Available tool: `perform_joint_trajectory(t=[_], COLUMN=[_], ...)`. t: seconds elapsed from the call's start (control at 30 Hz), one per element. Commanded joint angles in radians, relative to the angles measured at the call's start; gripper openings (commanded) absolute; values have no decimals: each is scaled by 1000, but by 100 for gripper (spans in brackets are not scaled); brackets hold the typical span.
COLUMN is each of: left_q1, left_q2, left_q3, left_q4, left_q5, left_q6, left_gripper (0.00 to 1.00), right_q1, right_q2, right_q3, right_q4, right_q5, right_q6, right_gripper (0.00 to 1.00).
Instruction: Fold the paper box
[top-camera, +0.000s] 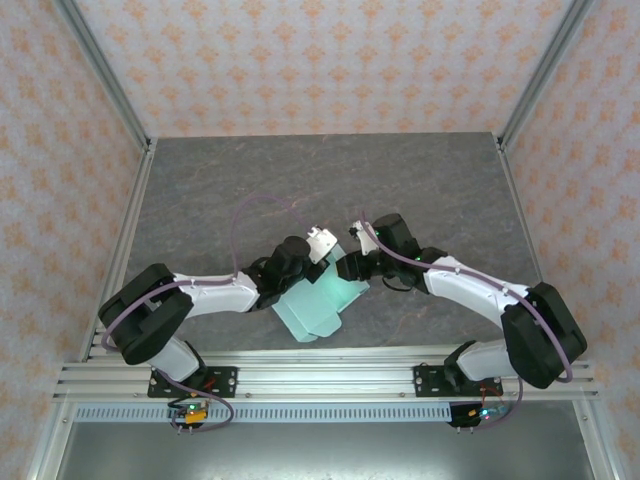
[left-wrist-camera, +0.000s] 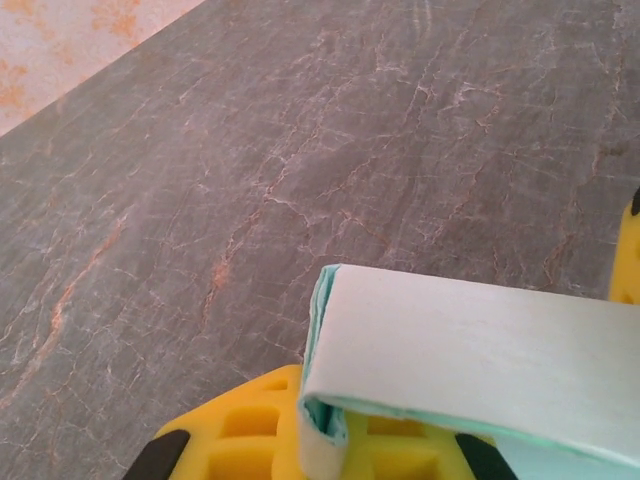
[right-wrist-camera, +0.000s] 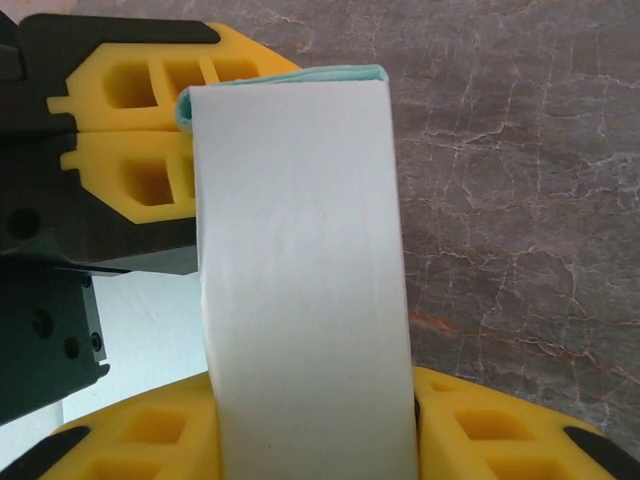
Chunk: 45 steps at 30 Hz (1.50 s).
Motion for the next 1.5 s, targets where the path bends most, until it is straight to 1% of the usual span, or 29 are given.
perform_joint_trajectory(t=[0.0, 0.1, 0.23, 0.33, 0.4, 0.43, 0.47, 0.5, 0.53, 0.67, 0.7, 0.77, 0.8, 0.87, 0.93, 1.03, 1.13, 1.2, 1.23, 1.3, 1.37, 1.47], left_q1=[-10, -9, -11, -13, -12, -13, -10, -8, -5, 24, 32, 49, 56, 62, 68, 79, 105, 133, 156, 177, 180, 191], left_q2=[-33, -26, -20, -14, -12, -15, -19, -29, -40, -107, -135, -197, -235, -303, -365, -445, -489, -477, -466, -446, -446, -457], left_q3=[32, 27, 13, 10, 5, -3, -13, -20, -25, -53, -56, -50, -39, -10, 33, 91, 157, 226, 245, 236, 195, 129], left_q4=[66, 73, 106, 119, 134, 150, 163, 168, 161, 120, 102, 39, -6, -114, -232, -391, -603, -826, -892, -945, -938, -883], left_q5=[30, 17, -61, -46, -30, -32, -35, -39, -43, -2, -7, -11, -16, -46, -80, -112, -164, -244, -238, -170, -128, -20], left_q6=[-19, -25, -49, -56, -67, -78, -88, -94, -99, -128, -156, -217, -249, -303, -363, -455, -570, -732, -774, -784, -794, -803], left_gripper=[0, 0, 0, 0, 10, 19, 31, 40, 45, 47, 51, 68, 80, 99, 100, 100, 100, 100, 100, 99, 98, 95], right_q1=[13, 13, 13, 15, 13, 14, 13, 13, 12, 6, 5, 4, 4, 5, 5, 4, 5, 4, 4, 4, 5, 4], right_q2=[-6, -4, -10, -18, -17, -14, -8, -2, 6, 22, 23, 20, 17, 11, 5, -1, -15, -26, -27, -21, -10, -2], right_q3=[-8, -12, -42, -53, -45, -40, -37, -33, -28, -29, -32, -34, -39, -54, -68, -84, -134, -165, -170, -168, -159, -154], right_q4=[64, 83, 159, 172, 138, 120, 107, 99, 95, 114, 117, 120, 129, 160, 200, 256, 380, 448, 463, 477, 475, 485], right_q5=[-71, -78, -95, -89, -62, -49, -39, -34, -35, -18, -6, 31, 44, 61, 73, 128, 208, 261, 278, 282, 273, 270], right_q6=[40, 67, 131, 128, 91, 72, 60, 53, 54, 88, 101, 125, 137, 171, 206, 270, 370, 437, 457, 474, 476, 483], right_gripper=[41, 41, 41, 41, 41, 41, 41, 41, 41, 41, 42, 42, 42, 42, 42, 42, 42, 42, 43, 43, 43, 43])
